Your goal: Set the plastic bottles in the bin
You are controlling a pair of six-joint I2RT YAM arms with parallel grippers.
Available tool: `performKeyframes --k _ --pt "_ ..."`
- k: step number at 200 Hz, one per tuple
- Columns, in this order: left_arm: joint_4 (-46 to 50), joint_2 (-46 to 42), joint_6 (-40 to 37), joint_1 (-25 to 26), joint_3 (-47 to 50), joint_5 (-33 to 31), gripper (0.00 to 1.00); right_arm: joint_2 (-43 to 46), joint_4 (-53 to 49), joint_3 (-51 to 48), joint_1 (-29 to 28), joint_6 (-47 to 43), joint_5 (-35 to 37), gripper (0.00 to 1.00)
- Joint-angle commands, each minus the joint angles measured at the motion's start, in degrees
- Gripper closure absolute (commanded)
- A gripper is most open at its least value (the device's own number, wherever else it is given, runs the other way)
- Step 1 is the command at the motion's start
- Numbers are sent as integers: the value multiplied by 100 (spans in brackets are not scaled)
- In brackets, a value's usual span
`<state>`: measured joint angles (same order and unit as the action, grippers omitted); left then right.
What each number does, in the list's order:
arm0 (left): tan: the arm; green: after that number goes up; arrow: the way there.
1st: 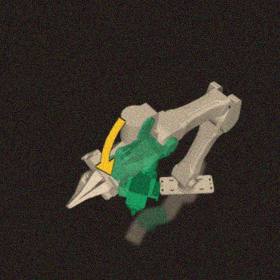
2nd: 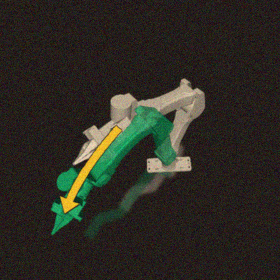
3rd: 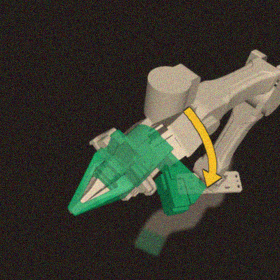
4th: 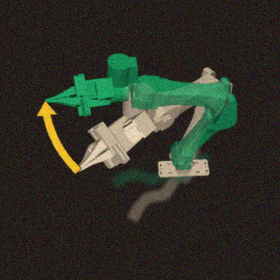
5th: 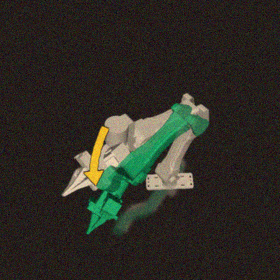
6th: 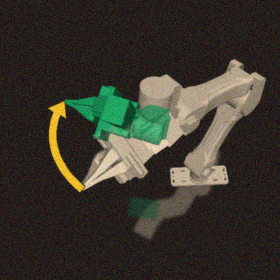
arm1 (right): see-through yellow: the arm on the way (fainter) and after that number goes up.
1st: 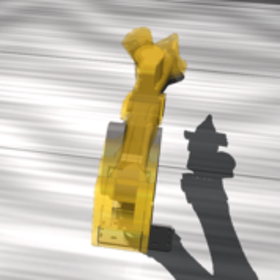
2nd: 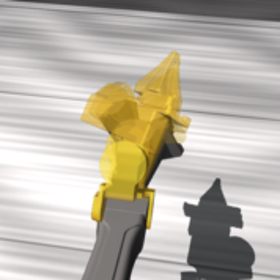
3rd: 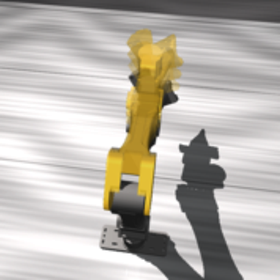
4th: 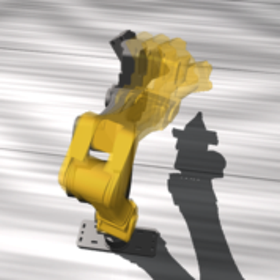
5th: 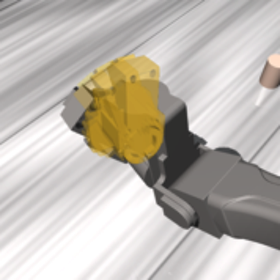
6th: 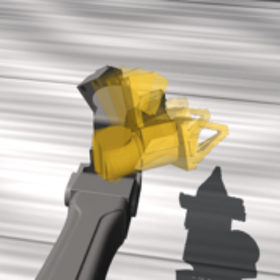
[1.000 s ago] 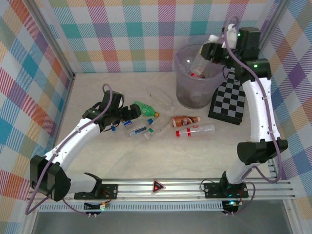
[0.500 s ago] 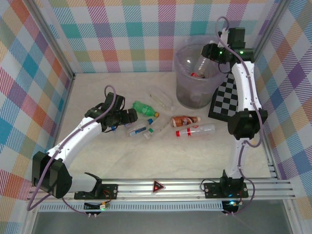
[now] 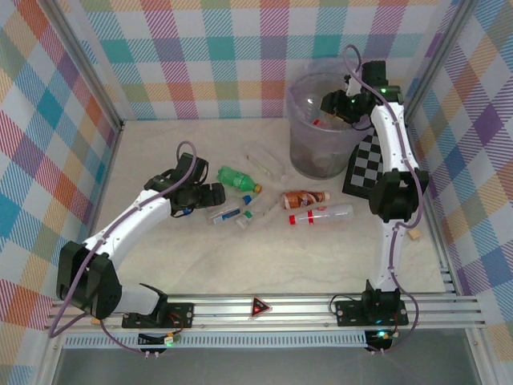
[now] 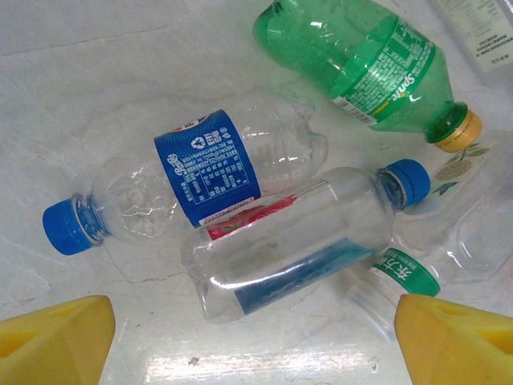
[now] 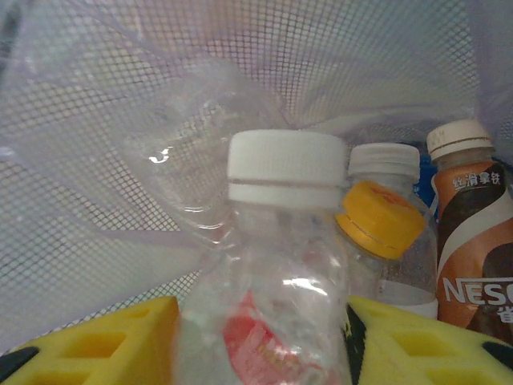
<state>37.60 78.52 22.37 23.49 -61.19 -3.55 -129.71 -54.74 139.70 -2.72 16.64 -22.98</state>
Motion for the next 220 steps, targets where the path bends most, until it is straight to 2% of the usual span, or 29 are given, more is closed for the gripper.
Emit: performKeyframes --k 1,44,72,150,220 --pt "116 105 -139 -37 34 29 10 -310 -316 -65 -78 -66 -163 47" --pt "115 187 -200 -38 62 67 7 -234 -146 -443 -150 -73 -85 34" --pt "149 164 -256 -36 74 48 6 -224 -214 -290 -151 -77 -65 18" --pt "94 -28 -304 -37 228 67 2 226 -595 565 -143 -150 75 0" --pt "98 148 -566 -29 81 300 0 1181 -434 358 -139 -249 -11 1"
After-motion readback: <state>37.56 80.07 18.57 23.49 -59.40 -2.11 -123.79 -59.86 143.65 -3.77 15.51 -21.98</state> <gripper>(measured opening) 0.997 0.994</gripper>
